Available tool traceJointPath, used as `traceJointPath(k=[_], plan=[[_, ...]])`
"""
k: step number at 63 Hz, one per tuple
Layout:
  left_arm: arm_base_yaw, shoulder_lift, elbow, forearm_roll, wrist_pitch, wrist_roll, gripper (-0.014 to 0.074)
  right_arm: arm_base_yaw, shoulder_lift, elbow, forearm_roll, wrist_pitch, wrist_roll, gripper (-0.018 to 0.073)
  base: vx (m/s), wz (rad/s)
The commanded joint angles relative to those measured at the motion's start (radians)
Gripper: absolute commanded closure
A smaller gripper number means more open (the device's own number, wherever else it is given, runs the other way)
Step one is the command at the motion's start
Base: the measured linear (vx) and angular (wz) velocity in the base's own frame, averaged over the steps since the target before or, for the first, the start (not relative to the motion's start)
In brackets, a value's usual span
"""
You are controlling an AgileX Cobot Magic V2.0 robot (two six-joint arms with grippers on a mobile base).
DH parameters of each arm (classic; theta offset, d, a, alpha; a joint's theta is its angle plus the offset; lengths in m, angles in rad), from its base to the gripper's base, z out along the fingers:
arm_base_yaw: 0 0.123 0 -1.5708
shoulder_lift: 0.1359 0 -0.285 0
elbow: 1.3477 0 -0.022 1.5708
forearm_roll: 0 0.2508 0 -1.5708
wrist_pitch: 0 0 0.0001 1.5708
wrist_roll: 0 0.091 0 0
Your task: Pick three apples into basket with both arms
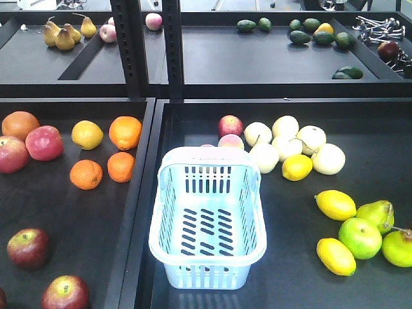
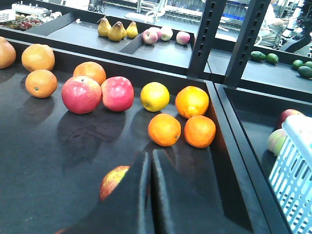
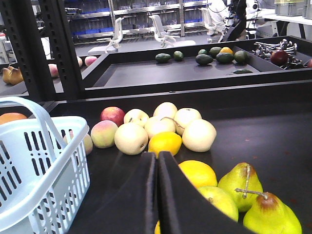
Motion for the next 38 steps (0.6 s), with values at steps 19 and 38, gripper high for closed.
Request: traceJointPath(k=[19, 38], plan=[[-0.003, -0.015, 0.009, 0.003, -0.068, -0.008, 0.0603, -0.005, -0.013, 0.014, -0.010, -0.078, -0.012, 0.0564, 0.00, 0.00], [-0.003, -0.015, 0.009, 0.001, -0.108, -0.014, 0.0603, -0.005, -0.013, 0.014, -0.010, -0.078, -0.012, 0.0564, 0.00, 0.00]])
